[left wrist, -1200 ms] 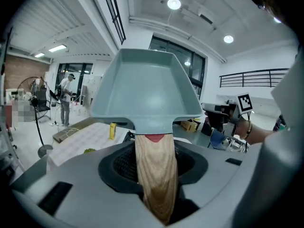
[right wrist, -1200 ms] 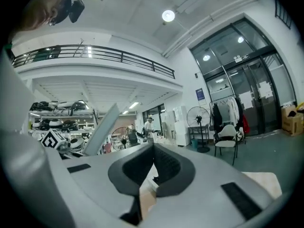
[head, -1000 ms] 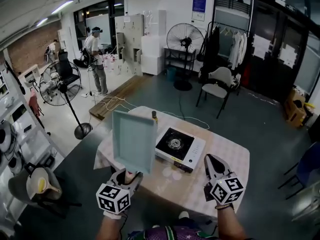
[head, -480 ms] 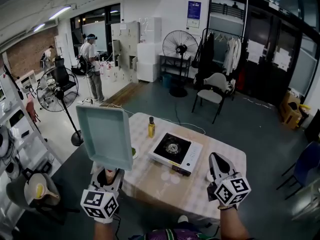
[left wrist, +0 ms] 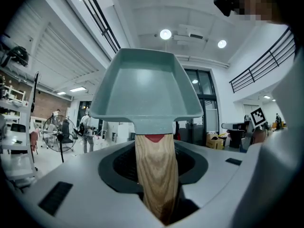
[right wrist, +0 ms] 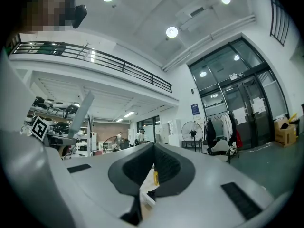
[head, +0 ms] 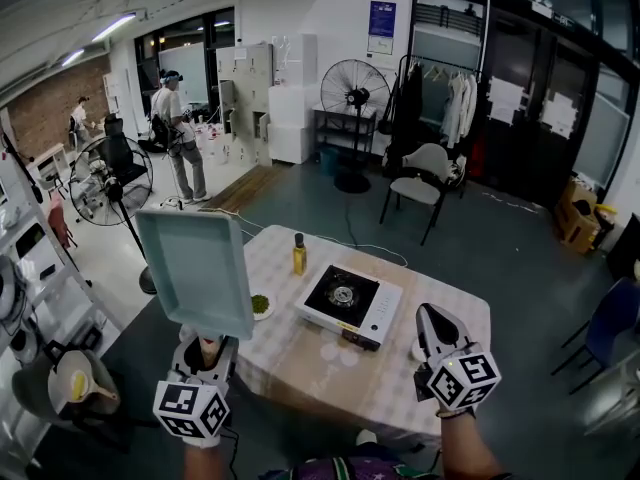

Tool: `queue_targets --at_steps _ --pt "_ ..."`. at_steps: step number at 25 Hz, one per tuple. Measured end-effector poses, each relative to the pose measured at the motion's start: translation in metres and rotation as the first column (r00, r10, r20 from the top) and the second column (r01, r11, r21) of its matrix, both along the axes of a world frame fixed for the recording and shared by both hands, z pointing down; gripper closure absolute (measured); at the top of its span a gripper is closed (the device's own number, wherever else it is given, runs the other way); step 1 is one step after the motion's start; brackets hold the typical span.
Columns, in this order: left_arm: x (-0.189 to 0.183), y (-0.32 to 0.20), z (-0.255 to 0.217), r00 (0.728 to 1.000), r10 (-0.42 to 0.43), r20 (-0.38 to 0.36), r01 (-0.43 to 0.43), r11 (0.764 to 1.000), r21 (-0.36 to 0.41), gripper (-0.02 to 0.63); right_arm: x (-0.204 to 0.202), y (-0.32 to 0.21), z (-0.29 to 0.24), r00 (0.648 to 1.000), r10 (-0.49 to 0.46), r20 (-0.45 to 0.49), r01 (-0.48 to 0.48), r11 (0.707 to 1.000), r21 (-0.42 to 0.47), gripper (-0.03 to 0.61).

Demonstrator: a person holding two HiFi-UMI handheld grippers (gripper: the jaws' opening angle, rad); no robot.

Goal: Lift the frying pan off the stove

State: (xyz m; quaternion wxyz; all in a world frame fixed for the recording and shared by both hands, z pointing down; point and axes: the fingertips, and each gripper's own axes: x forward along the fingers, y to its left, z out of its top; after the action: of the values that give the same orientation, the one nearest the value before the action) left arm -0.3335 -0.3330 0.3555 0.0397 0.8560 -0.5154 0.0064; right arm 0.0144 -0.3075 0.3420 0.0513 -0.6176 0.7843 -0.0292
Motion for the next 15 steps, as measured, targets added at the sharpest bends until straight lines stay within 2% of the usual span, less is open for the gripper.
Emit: queue_targets --at_steps 15 --pt "-0.018 -0.007 0.003 0.999 -0.021 0.029 0.021 1.0 0.0 0.426 -0.008 -0.005 -0.001 1.0 -0.014 -0.006 0.014 1.0 0.009 0.572"
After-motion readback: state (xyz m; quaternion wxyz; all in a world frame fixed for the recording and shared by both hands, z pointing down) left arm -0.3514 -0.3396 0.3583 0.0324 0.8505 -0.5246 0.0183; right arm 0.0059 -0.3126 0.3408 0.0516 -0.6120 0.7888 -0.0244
